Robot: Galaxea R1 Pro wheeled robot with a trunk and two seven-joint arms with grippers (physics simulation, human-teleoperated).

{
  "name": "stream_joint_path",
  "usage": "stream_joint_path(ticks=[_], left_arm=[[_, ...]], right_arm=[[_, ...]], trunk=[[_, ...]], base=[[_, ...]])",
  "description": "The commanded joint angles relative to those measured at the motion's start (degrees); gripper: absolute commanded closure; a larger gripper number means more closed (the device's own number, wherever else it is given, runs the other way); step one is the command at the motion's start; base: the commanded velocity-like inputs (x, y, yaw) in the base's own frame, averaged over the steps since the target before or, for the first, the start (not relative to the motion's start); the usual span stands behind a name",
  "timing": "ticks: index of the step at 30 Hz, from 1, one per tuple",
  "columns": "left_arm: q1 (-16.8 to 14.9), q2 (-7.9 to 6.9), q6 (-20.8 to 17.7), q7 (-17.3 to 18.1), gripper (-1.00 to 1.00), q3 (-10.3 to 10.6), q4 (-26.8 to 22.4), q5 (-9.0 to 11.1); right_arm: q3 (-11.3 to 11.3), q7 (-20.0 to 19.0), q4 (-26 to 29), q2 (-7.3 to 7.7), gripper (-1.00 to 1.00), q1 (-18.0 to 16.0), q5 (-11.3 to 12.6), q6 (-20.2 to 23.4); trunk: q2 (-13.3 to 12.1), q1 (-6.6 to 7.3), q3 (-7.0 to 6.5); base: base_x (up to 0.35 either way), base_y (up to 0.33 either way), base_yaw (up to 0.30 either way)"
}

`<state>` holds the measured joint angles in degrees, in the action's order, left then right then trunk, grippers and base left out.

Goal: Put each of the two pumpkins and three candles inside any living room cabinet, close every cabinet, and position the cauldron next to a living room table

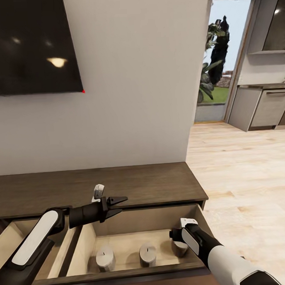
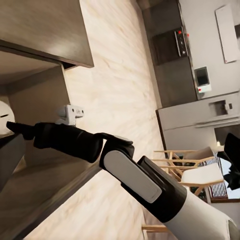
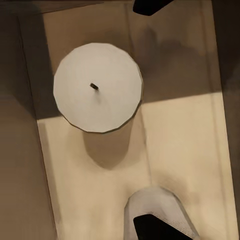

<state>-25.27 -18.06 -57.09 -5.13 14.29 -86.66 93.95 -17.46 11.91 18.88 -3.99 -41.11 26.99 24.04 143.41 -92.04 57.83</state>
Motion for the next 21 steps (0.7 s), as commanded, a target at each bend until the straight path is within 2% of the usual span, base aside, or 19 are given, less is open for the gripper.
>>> stream_joint_path(ticks=[1, 6, 14, 21], left_arm=[[-0.04, -0.04, -0.04, -0.60, -1.00, 0.04, 0.09, 0.55], [-0.04, -0.06, 0.04, -0.83, -1.00, -0.17, 0.43, 0.54], [-0.04, 0.01, 0.06, -0.93, -1.00, -0.01, 0.48, 0.54], [-0.04, -0.02, 0.05, -0.93, -1.00, -0.05, 0.53, 0.54]], right_arm=[[-0.47, 0.48, 0.11, 0.04, -1.00, -0.02, 0.61, 0.22], [-0.47, 0.48, 0.11, 0.06, -1.00, -0.02, 0.61, 0.22], [-0.47, 0.48, 0.18, 0.10, -1.00, -0.02, 0.67, 0.21], [-0.47, 0.45, 0.39, 0.17, -1.00, -0.02, 0.61, 0.14]], trunk=[[0.01, 0.03, -0.17], [-0.06, 0.16, -1.28], [-0.18, 0.37, -3.05], [-2.99, 1.91, -4.31]], base=[[0.000, 0.000, 0.000], [-0.011, 0.000, 0.000], [-0.118, 0.000, 0.000], [-0.032, 0.006, 0.000]])
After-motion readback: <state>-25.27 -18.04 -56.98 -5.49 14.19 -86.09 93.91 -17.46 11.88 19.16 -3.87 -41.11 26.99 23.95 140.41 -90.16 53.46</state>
